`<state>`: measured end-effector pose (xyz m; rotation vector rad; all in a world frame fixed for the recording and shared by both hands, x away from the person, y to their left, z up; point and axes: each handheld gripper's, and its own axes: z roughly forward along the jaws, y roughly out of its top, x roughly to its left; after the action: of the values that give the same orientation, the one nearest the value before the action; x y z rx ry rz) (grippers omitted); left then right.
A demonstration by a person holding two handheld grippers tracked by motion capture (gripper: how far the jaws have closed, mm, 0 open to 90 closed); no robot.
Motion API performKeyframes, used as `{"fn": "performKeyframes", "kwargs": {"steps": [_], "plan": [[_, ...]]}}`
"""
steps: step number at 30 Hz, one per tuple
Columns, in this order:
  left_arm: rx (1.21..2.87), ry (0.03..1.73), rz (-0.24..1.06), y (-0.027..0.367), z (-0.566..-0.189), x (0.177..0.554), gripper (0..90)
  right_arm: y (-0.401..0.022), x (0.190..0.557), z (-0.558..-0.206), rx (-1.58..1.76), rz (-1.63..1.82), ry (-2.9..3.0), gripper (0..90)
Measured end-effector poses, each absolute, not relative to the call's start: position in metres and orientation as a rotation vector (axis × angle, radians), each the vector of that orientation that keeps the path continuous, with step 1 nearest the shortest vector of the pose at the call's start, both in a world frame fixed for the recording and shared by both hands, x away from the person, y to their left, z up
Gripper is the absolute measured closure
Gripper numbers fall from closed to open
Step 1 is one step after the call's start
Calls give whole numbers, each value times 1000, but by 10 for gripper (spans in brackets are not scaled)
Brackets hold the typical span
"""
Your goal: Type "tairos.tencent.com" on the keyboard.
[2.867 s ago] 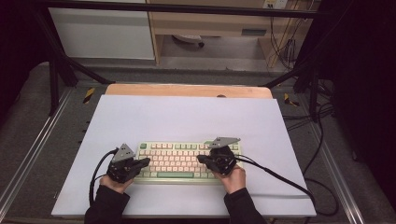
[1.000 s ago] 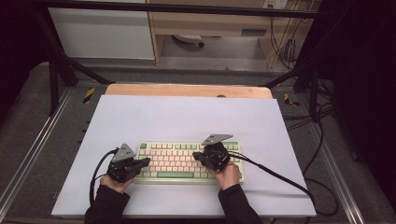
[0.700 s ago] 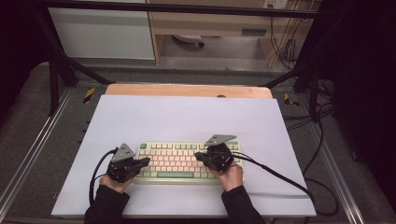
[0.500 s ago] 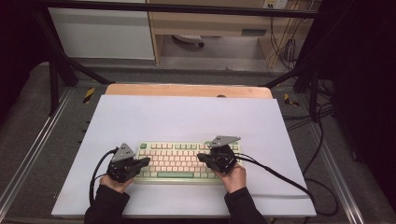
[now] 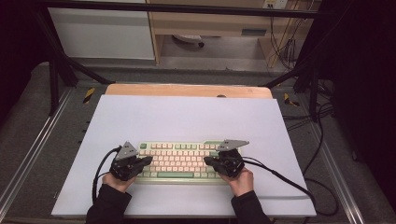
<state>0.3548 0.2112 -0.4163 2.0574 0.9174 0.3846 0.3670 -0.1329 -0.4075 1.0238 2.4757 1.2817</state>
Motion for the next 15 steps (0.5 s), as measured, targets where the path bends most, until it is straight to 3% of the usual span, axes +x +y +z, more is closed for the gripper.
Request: {"fn": "performKeyframes", "kwargs": {"steps": [15], "plan": [[2105, 910, 373, 197, -427, 362, 900, -139, 364, -414, 1030, 1287, 2491, 900]]}}
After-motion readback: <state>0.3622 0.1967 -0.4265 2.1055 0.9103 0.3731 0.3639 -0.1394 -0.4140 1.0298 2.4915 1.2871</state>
